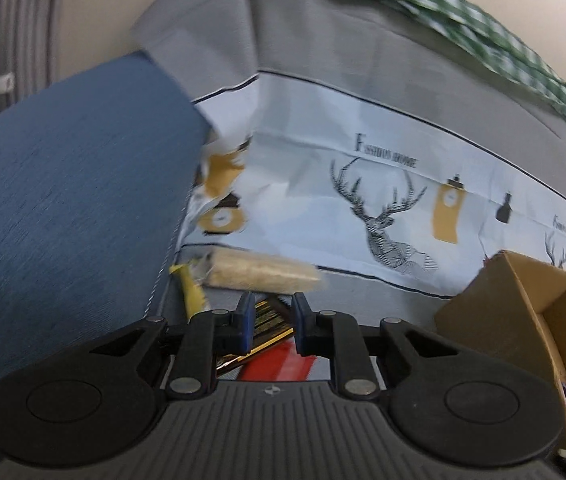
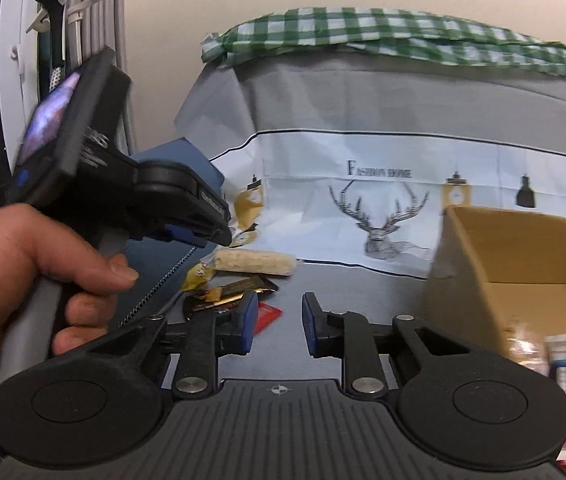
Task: Organize snacks
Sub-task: 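Withdraw both tools from the box toward the remaining snacks, then reach the left tool to the yellow candy while the right tool approaches the red packet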
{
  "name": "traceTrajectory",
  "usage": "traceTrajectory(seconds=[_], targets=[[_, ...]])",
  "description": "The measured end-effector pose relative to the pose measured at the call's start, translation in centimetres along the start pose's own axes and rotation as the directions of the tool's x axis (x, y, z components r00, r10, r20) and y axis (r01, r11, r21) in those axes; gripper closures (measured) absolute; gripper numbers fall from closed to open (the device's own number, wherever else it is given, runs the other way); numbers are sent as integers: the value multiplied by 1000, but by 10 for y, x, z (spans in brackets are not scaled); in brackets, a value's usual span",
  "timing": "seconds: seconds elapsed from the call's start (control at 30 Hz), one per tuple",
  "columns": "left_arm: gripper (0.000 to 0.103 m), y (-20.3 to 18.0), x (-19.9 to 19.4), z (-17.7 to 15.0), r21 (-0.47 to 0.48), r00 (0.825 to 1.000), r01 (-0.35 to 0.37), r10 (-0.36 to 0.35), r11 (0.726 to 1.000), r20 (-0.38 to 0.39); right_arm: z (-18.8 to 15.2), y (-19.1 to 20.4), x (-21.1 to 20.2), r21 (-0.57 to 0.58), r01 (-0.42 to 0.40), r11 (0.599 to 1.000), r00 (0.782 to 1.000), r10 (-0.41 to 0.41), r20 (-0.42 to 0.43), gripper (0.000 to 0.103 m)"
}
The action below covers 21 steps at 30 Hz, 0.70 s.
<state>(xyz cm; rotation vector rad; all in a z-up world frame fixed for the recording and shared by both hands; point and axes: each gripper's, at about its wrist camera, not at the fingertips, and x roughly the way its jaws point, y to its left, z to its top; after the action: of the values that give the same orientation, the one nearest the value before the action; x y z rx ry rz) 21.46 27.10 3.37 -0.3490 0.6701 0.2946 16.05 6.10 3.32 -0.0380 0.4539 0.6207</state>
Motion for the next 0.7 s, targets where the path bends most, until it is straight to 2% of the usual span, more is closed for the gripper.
traceTrajectory(seconds=[0.13,0.23,0.3,0.57,0.7], targets=[[82,11,-1,1,-12,999,-33,33,999,0,-4,9,35,28,11,1000,1000,-10,-24,77],[82,23,-3,4,-54,997,-69,70,996,15,-9,12,58,51,23,998,999,-21,-51,77],[86,31,-3,6,-93,996,-79,82,993,23,-13,14,74,65,23,998,997,-18,-74,74],[86,28,-3,13,-94,994,-97,102,991,44,-26,22,128,92,-3,996,987,18,-159,34],[86,29,-5,12,-91,993,-100,105,991,48,-30,26,150,88,-10,996,981,26,-193,25]])
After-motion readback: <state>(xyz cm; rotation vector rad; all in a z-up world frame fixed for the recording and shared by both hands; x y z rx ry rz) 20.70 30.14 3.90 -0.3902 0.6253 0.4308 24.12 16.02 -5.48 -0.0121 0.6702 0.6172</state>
